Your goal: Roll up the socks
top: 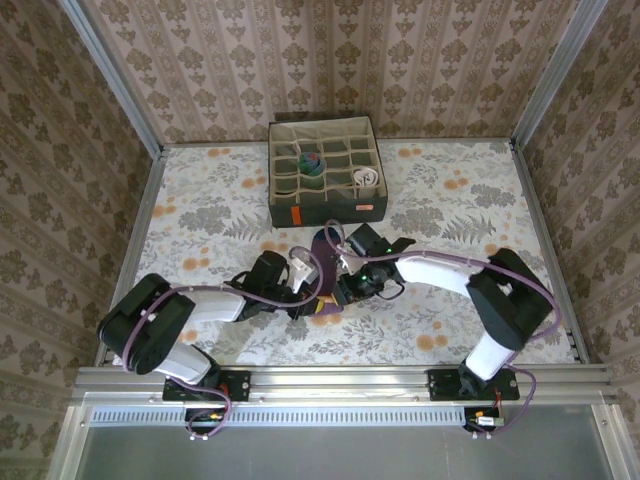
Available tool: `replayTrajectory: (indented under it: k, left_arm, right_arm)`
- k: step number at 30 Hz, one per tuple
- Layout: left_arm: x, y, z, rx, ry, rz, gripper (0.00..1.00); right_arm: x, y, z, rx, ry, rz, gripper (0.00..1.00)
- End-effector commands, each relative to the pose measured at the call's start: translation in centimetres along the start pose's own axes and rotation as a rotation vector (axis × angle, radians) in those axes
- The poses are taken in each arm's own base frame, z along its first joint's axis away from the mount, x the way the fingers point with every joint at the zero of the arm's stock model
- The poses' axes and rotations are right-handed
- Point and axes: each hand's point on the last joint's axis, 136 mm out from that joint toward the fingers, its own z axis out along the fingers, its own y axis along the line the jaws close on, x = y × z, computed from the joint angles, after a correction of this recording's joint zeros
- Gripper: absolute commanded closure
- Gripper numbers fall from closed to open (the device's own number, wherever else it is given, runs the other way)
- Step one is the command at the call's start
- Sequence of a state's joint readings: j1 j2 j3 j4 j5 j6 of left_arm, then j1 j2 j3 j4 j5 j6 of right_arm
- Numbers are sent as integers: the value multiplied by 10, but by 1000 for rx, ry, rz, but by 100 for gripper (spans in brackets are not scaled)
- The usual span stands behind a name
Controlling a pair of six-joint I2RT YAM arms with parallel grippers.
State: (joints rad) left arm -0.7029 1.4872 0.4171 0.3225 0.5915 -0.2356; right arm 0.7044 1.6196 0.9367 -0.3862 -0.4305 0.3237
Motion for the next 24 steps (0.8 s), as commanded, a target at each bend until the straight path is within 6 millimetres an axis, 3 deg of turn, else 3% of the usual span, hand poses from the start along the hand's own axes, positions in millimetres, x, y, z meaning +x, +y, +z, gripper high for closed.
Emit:
replayTrajectory:
  k: [1,6,8,12,18,24]
  left_arm:
    - [38,16,6,-42,121,-120,100]
    - [38,18,9,-28,144,-142,100]
    - [38,19,9,-25,151,-153,100]
    - [39,21,9,-12,152,-188,100]
    - [41,17,9,29,168,-228,100]
    - [45,15,11,55,185,-245,100]
  right_arm:
    - [-18,16,-29,44,-149,-207,70]
    - [-7,34,-50,163,-212,-583,69]
    - [-2,30,-50,239,-215,-712,60]
    - [11,21,-38,346,-179,-937,55]
    - [14,13,-15,499,-146,-1238,48]
    - [4,6,8,581,-86,-1344,48]
